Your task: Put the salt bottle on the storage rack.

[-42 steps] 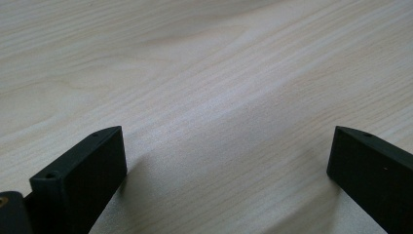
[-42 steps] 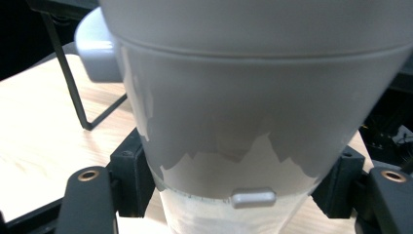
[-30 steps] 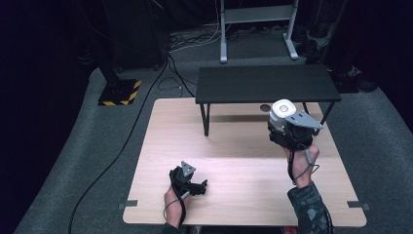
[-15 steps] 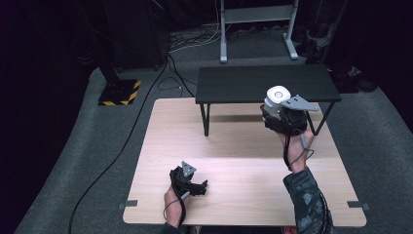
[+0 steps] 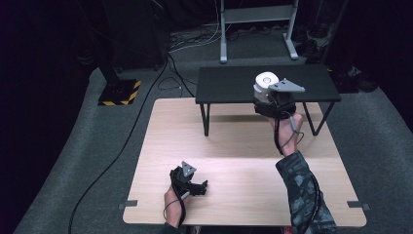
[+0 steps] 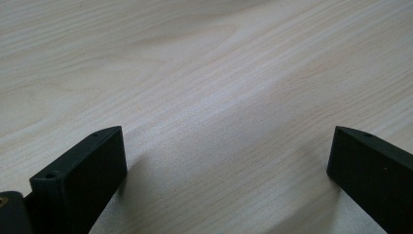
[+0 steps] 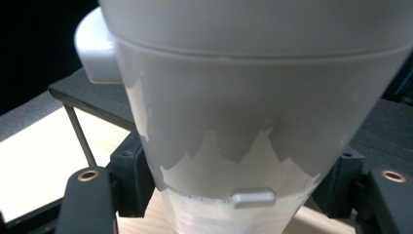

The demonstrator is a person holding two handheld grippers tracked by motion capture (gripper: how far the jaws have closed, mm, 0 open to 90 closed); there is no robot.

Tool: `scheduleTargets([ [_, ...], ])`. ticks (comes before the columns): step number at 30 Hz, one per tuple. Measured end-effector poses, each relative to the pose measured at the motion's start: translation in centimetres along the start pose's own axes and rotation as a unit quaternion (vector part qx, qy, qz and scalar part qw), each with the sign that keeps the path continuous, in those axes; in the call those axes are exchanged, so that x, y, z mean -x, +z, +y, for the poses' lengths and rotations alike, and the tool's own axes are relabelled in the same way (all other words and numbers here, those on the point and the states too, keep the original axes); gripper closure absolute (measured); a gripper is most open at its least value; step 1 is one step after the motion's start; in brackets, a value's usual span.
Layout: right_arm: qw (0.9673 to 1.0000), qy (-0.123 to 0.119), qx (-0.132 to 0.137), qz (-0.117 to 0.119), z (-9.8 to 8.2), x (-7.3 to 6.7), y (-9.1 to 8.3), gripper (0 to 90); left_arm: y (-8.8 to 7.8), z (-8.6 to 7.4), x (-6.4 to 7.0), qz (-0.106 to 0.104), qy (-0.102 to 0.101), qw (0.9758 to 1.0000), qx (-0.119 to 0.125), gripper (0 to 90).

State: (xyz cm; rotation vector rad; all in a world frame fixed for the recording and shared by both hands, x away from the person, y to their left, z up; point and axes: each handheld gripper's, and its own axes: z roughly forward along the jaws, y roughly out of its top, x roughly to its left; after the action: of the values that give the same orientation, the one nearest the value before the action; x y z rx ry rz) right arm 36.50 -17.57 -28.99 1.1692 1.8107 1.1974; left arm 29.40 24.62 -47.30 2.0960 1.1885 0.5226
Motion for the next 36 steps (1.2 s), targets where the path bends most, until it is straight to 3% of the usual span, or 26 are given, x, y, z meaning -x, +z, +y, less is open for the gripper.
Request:
scheduleTargets([
  [13,0.9999,0.000,-0.008,0.014,2.0,-0.6,3.2,29.4,0.0,0.0,-0.1,-0.003,0.002,1.0000,-0.001,0.3],
  [22,0.9989,0.022,-0.012,0.039,2.9,-0.4,5.9,29.4,0.0,0.0,-0.2,-0.004,0.001,1.0000,-0.001,0.2],
  [36,0.9985,0.010,-0.030,0.046,4.9,-2.1,10.0,29.4,0.0,0.0,-0.2,-0.005,-0.004,1.0000,-0.001,0.2],
])
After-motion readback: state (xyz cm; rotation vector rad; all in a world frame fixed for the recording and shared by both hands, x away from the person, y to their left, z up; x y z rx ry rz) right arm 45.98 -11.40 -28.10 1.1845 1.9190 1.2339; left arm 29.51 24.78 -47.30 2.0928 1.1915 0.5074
